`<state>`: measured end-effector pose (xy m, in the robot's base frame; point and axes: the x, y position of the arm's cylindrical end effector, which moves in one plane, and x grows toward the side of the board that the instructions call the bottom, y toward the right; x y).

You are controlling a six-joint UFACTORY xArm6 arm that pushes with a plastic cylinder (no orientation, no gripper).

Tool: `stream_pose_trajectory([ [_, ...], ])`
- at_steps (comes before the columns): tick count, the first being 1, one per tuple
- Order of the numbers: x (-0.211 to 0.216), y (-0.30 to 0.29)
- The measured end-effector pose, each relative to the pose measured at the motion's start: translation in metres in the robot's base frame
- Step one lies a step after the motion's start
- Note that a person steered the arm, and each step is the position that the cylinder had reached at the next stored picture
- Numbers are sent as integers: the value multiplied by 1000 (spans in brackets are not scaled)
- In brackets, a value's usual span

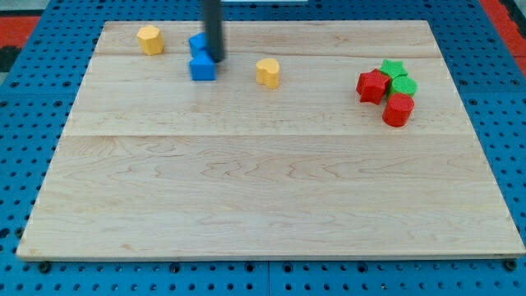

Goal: Move the yellow heart below the blue triangle

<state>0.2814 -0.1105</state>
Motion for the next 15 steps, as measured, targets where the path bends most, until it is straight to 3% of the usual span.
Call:
stream_pose_trajectory([
  [1,0,-7],
  [2,5,40],
  [3,-19,48],
  [4,-20,129],
  [5,31,188],
  [6,41,129],
  [7,10,49],
  [8,12,-5],
  [10,32,77],
  [11,67,91],
  [12,74,71],
  [14,42,-13],
  [15,42,-17],
])
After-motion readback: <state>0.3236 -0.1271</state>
